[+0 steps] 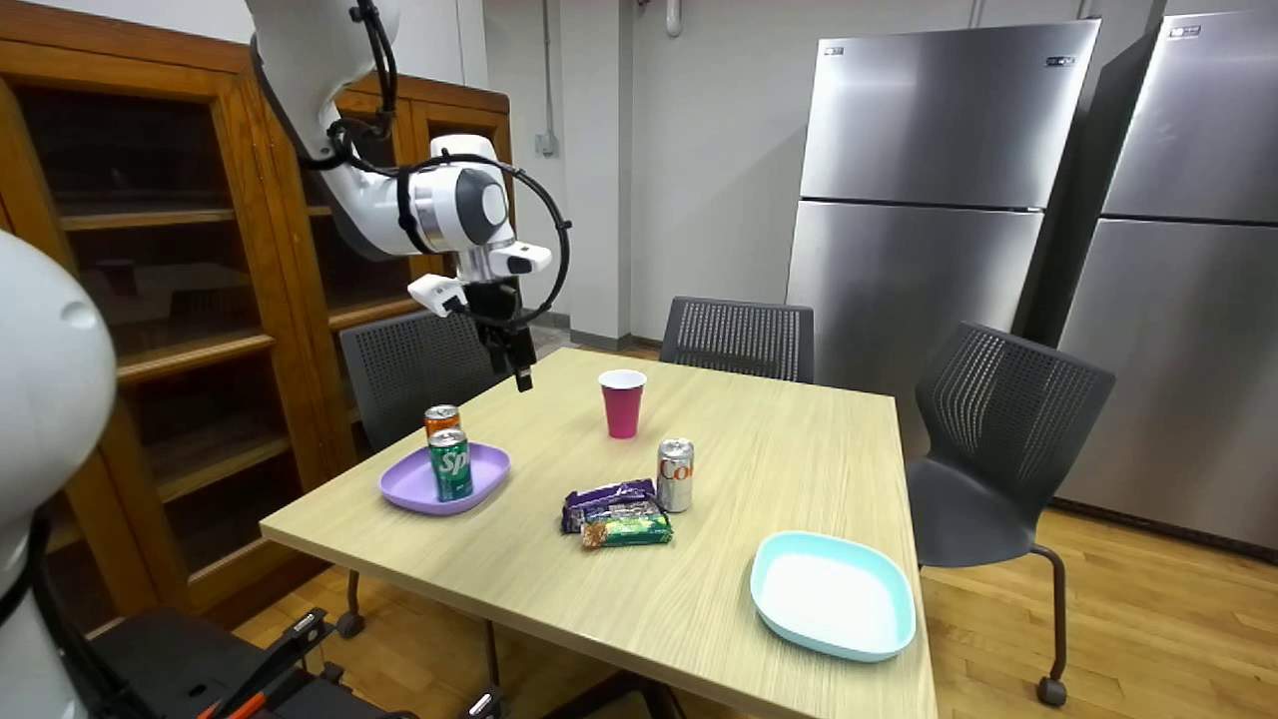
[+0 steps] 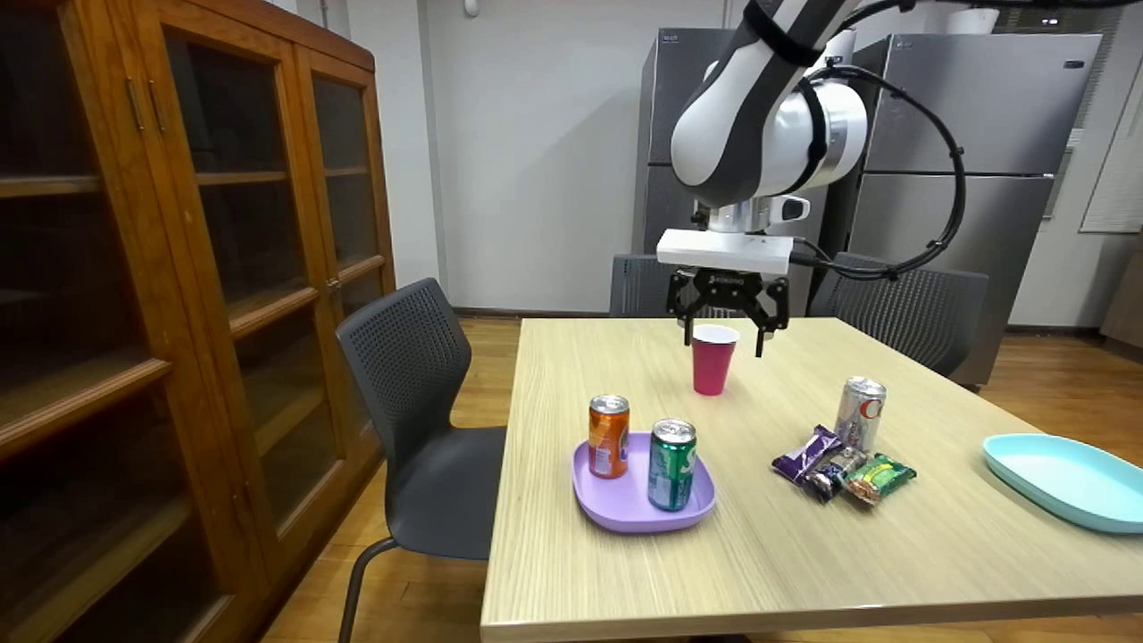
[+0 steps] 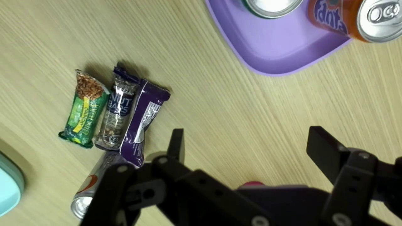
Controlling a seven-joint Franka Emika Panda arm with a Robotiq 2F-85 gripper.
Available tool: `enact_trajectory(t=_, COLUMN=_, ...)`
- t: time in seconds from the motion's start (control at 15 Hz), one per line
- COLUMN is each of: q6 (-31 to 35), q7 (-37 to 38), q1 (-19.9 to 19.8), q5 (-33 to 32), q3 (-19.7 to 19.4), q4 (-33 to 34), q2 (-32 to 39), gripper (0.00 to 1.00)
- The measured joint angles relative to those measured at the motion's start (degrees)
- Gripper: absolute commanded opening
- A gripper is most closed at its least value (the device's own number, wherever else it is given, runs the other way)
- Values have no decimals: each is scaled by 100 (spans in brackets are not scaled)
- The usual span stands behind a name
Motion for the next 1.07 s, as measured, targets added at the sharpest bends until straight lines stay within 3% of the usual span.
enact_trajectory(t=0.47, q6=3, q7=-61, q1=-541, q5=-109, q3=-51, q4=-145, q2=-124, gripper=100)
enact_trajectory(t=1.07, q6=16, q7=-681, q1=-1335, q5=13, q3=-46, q4=-170, q2=-114, gripper=100)
